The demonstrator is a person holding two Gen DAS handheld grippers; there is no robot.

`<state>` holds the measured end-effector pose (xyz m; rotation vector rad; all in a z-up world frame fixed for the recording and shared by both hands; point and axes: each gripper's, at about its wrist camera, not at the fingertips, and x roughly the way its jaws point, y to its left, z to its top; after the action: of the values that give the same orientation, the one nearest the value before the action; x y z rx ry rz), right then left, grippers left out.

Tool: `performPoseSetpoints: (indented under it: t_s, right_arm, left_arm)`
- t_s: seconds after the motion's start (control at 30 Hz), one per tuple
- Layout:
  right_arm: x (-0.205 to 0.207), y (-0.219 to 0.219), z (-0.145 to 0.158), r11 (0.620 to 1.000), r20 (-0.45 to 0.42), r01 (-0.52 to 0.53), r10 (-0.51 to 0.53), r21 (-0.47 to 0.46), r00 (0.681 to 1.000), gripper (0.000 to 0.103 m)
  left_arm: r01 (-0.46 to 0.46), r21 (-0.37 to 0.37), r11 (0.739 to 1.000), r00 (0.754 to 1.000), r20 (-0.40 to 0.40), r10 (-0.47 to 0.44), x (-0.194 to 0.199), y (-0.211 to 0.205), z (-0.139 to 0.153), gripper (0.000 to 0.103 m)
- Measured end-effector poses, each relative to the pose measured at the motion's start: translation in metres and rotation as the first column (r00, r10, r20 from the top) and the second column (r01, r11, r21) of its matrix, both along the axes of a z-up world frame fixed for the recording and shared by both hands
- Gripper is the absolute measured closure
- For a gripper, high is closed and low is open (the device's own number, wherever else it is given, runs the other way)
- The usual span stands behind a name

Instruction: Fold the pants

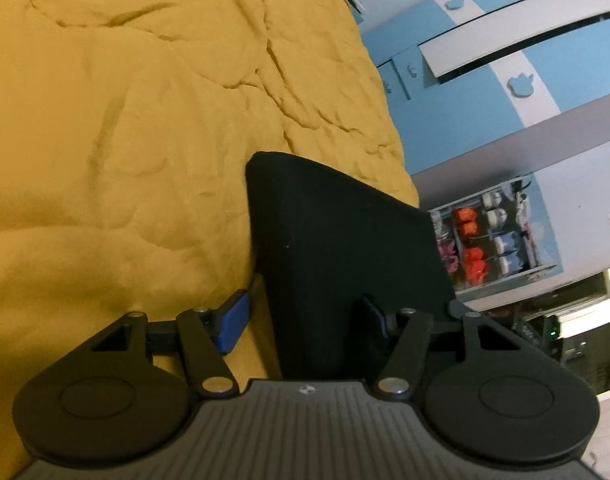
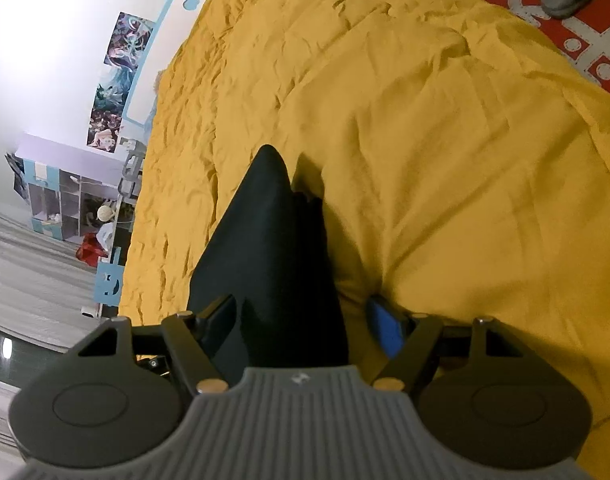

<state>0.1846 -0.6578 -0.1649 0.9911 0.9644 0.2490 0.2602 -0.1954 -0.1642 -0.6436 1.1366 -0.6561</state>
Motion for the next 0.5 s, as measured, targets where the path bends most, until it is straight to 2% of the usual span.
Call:
performPoseSetpoints:
  t_s: [0.17, 0.33, 0.4, 0.43, 0.5]
  right_arm:
    - [-0.003, -0.004, -0.005, 1.000, 0.001, 0.003, -0.003, 0.024, 1.000, 0.051]
    - [-0.007, -0.012, -0.004, 0.997, 0.003, -0.017, 0.017, 0.073, 1.000, 0.056]
    - [-0.005, -0.011, -0.006, 0.997, -0.005, -0.011, 0.011, 0.077, 1.000, 0.062]
    - [-0.005, -0.010, -0.007, 0.996, -0.002, -0.011, 0.012, 0.089, 1.000, 0.071]
    - [-0.004, -0.006, -0.007, 0.995, 0.007, -0.012, 0.011, 0.094, 1.000, 0.076]
  left_arm:
    - [0.005, -0.050, 0.999, 1.000, -0.027, -0.006, 0.001, 0.004, -0.001, 0.045]
    - [-0.014, -0.108, 0.994, 0.997, -0.083, 0.005, 0.002, 0.006, -0.005, 0.050]
    - [-0.023, -0.105, 0.994, 0.996, -0.093, 0.013, 0.003, 0.004, -0.007, 0.061]
    - [-0.034, -0.105, 0.994, 0.995, -0.096, 0.024, 0.003, 0.003, -0.008, 0.067]
    - [-0.052, -0.109, 0.993, 0.995, -0.095, 0.042, 0.002, 0.004, -0.007, 0.076]
